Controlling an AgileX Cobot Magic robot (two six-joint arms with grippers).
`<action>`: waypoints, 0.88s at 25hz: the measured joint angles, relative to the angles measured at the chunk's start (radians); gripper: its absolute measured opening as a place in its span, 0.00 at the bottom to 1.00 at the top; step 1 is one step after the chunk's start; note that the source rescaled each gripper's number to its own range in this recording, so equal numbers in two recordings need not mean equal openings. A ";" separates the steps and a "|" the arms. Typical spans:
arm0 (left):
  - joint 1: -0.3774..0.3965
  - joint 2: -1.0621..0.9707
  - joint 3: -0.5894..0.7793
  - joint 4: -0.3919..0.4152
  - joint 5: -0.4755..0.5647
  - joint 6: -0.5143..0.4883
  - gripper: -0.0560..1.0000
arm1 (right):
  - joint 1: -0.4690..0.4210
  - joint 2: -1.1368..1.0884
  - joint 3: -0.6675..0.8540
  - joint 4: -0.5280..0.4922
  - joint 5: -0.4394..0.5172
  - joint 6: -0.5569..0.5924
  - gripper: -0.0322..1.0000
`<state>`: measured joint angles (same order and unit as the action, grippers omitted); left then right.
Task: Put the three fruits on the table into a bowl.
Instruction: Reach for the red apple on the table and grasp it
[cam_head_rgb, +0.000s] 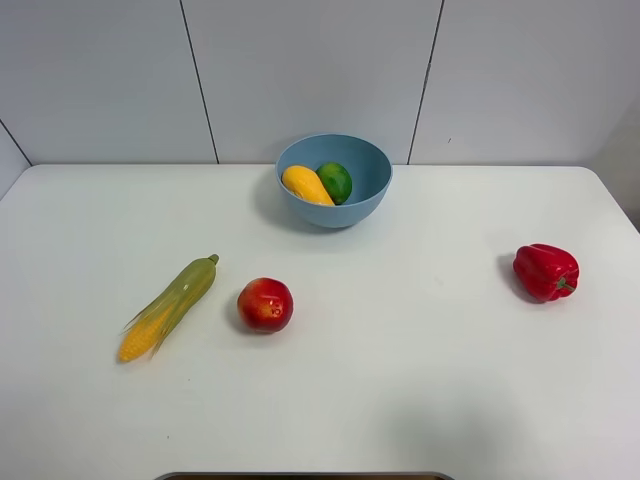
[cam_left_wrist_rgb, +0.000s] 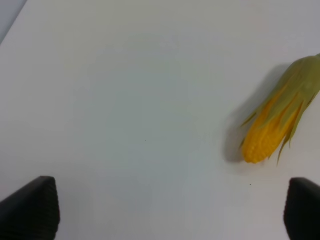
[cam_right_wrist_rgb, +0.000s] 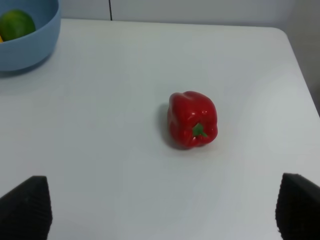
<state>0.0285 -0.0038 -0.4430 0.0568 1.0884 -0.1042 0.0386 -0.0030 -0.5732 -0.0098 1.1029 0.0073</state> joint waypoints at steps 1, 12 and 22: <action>0.000 0.000 0.000 0.000 0.000 0.000 1.00 | 0.000 0.000 0.000 -0.003 0.000 -0.001 1.00; 0.000 0.000 0.000 0.000 0.000 0.000 1.00 | 0.000 0.000 0.011 -0.010 -0.004 0.031 1.00; 0.000 0.000 0.000 0.000 0.000 0.000 1.00 | 0.000 0.000 0.011 -0.010 -0.004 0.041 1.00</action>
<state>0.0285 -0.0038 -0.4430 0.0568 1.0884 -0.1042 0.0386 -0.0030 -0.5622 -0.0197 1.0991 0.0484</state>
